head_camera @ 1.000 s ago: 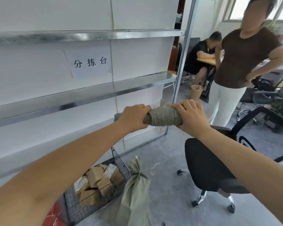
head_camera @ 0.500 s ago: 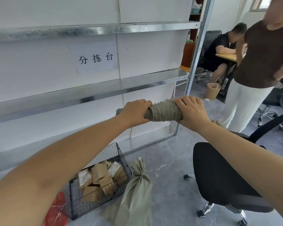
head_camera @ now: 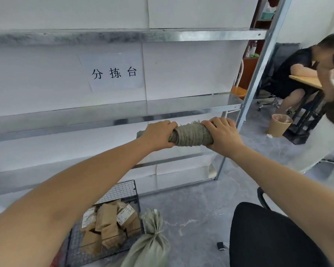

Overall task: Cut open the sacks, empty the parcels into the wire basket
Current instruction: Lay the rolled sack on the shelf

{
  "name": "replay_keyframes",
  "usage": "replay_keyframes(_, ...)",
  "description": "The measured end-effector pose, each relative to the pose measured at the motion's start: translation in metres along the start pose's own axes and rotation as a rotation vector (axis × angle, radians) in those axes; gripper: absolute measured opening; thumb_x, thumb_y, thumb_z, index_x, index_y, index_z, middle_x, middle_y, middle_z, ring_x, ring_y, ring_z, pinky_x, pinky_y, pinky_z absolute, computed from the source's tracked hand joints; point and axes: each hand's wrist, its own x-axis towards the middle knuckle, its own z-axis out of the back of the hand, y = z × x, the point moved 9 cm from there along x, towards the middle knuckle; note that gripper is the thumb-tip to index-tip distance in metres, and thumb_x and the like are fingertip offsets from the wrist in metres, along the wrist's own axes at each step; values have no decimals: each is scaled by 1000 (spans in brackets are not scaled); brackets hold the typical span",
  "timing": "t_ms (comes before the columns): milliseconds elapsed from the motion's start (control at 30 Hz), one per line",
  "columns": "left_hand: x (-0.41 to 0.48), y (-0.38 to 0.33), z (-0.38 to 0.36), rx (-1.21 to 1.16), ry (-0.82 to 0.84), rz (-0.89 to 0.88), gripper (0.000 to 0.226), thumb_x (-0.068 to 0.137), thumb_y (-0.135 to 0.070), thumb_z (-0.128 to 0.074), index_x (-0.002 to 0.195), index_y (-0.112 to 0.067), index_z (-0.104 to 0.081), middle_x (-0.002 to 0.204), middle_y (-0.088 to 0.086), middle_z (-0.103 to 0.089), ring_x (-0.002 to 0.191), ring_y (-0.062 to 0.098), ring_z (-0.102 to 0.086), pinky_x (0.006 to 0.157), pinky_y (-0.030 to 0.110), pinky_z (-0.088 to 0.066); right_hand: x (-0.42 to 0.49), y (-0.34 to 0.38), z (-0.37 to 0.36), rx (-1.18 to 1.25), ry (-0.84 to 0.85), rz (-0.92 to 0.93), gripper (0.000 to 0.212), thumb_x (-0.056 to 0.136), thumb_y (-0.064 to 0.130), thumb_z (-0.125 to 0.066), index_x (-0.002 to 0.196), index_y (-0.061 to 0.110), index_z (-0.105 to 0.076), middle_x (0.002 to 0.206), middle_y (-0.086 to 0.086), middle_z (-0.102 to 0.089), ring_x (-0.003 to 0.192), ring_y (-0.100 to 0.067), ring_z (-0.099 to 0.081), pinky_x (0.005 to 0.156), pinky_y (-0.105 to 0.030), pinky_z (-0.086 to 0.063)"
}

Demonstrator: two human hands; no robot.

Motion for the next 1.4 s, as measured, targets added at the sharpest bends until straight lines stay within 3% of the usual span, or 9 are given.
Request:
replay_keyframes(167, 68, -3, -19, -15, 6, 90, 46, 79, -34, -63, 119, -17, -47, 112, 3, -56, 99, 21, -54, 69, 32, -44, 42, -60, -27, 44, 25, 82, 63, 66, 34, -77, 122, 15, -55, 107, -13, -60, 103, -36, -56, 93, -48, -39)
replay_keyframes(300, 104, -16, -35, -14, 18, 141, 51, 80, -31, -62, 125, -15, -43, 116, 5, -54, 102, 23, -54, 73, 34, -45, 61, -101, -49, 72, 87, 76, 66, 68, 35, -74, 127, 16, -51, 115, -12, -58, 110, -36, -51, 96, -48, -35)
replay_keyframes(500, 164, -16, -47, 29, 17, 168, 55, 81, -32, -62, 126, -11, -37, 115, 7, -56, 99, 25, -55, 65, 30, -37, 93, -148, -80, 92, 94, 59, 65, 70, 34, -72, 128, 16, -48, 119, -8, -57, 118, -34, -43, 98, -45, -32)
replay_keyframes(633, 206, -8, -65, 55, 55, 166, 54, 83, -34, -59, 126, -11, -37, 115, 8, -56, 101, 26, -55, 69, 33, -41, 123, -177, -109, 79, 149, 49, 65, 73, 34, -70, 129, 15, -45, 121, -8, -56, 116, -34, -44, 97, -43, -32)
replay_keyframes(867, 298, 50, -93, 57, 80, 165, 48, 83, -33, -59, 122, -12, -42, 114, 9, -53, 100, 26, -54, 74, 36, -43, 210, -209, -164, 85, 171, 57, 62, 74, 32, -70, 128, 13, -46, 120, -11, -54, 110, -35, -51, 97, -43, -35)
replay_keyframes(1033, 364, 107, -115, 44, 69, 202, 49, 82, -33, -59, 123, -14, -42, 119, 8, -52, 108, 27, -51, 82, 38, -45, 279, -220, -206, 98, 162, 55, 66, 61, 20, -76, 122, 8, -54, 110, -16, -57, 101, -37, -56, 92, -46, -40)
replay_keyframes(1200, 405, 138, -152, 27, 104, 261, 48, 86, -28, -56, 128, -12, -39, 130, 8, -48, 122, 28, -42, 93, 41, -40, 312, -231, -251, 70, 112, 39, 67, 38, 12, -81, 103, 8, -64, 86, -10, -65, 81, -36, -65, 74, -45, -51)
replay_keyframes(1300, 429, 153, -171, 42, 119, 288, 54, 88, -27, -55, 134, -11, -34, 139, 9, -41, 132, 30, -33, 103, 44, -35, 335, -240, -273, 60, 138, 26, 64, 41, 14, -81, 102, 10, -63, 89, -8, -66, 87, -35, -65, 76, -44, -51)
replay_keyframes(1400, 451, 167, -181, 52, 109, 301, 52, 88, -26, -54, 134, -11, -35, 137, 10, -42, 129, 30, -36, 101, 43, -36, 354, -251, -300, 77, 194, 26, 61, 48, 12, -82, 106, 8, -61, 97, -14, -64, 91, -37, -63, 79, -46, -51)
